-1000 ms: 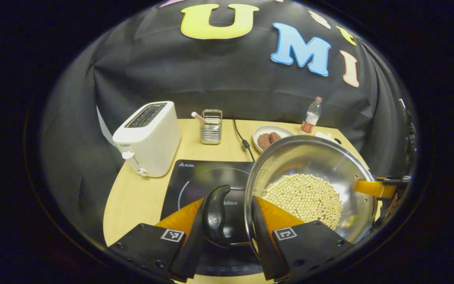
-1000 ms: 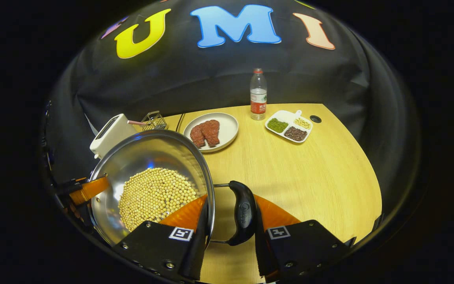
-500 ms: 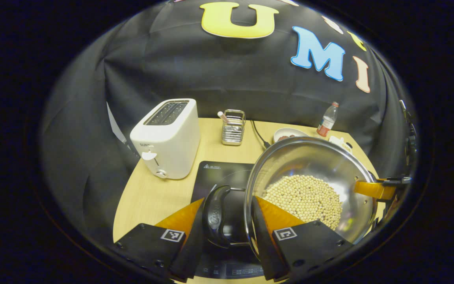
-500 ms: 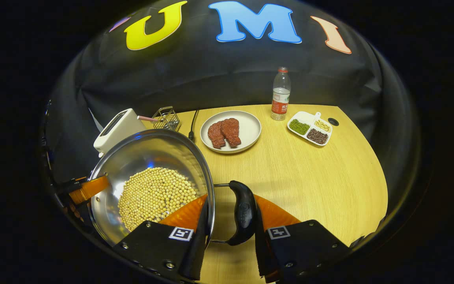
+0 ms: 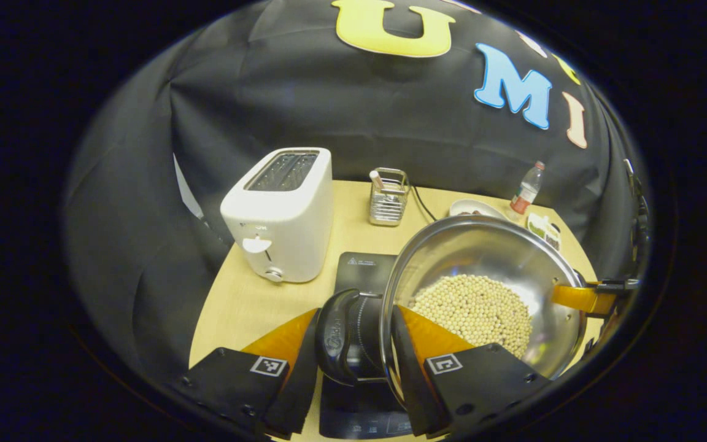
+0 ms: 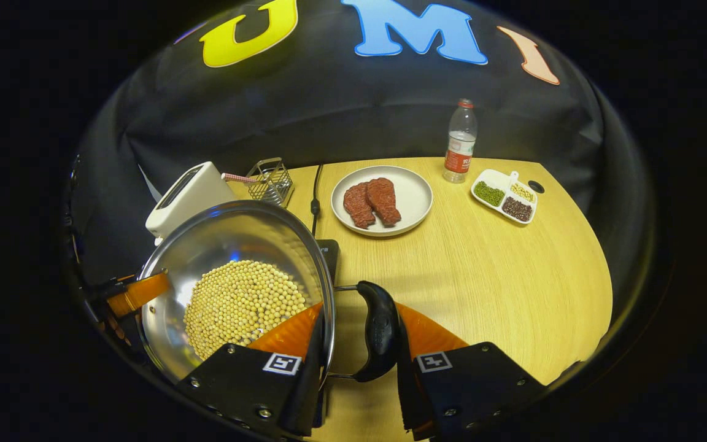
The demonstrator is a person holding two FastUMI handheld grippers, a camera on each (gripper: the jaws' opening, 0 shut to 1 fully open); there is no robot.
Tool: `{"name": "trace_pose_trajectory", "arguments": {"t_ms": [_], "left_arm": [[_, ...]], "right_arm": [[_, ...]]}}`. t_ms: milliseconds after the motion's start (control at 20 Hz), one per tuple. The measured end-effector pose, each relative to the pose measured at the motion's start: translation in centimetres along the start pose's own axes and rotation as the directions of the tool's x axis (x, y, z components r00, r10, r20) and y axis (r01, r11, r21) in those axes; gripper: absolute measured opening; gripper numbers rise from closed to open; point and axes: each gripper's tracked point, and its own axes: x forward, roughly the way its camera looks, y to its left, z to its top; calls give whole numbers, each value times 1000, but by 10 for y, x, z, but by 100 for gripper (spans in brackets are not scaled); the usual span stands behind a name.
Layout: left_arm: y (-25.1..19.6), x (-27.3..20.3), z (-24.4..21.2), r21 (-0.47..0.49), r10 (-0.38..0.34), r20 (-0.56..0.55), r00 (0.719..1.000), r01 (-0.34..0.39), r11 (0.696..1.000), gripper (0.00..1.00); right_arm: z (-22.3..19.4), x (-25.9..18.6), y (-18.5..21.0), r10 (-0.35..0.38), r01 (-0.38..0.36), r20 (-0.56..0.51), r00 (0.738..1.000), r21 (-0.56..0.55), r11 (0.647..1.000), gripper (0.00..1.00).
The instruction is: First push the handle of the pot to place it horizontally, then grasp the pot with both hands and set it on the induction cooktop.
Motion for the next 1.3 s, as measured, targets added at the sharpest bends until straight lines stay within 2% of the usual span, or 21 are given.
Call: {"name": "trace_pose_trajectory", "arguments": {"t_ms": [100,150,450,550,650,750,850,900,1000,1050,1250,1300], "left_arm": [[9,8,0,-3,2,-1,1000,-2,1000,65],[14,10,-1,-3,3,-2,1000,-3,1000,68],[35,29,-4,-8,-4,-19,1000,4,1000,68],[39,33,-5,-6,-9,-23,1000,9,1000,65],[40,37,-4,-4,-17,-23,1000,17,1000,68],[40,39,-5,2,-24,-23,999,24,1000,65],[37,44,-6,14,-32,-23,999,32,999,68],[37,45,-8,17,-36,-23,999,36,999,65],[36,46,-9,17,-41,-27,999,41,999,68],[35,48,-9,19,-43,-27,999,43,999,65],[33,49,-9,30,-49,-21,999,49,998,72],[33,49,-10,28,-51,-19,999,52,998,65]], "right_arm": [[-2,6,8,-1,1,-5,1000,0,1000,54],[-1,9,12,-1,1,-8,1000,0,1000,54],[-6,25,29,-12,12,-24,1000,6,1000,54],[-8,27,32,-17,17,-27,999,9,1000,54],[-9,28,33,-23,23,-26,999,12,1000,54],[-11,28,32,-30,30,-28,999,18,999,54],[-13,29,30,-37,38,-31,999,24,999,54],[-15,29,30,-41,41,-31,999,27,999,54],[-16,30,28,-46,47,-33,998,33,998,54],[-16,31,28,-48,49,-34,998,34,998,54],[-18,33,25,-50,51,-29,998,42,998,54],[-19,33,25,-50,52,-32,998,45,998,54]]}}
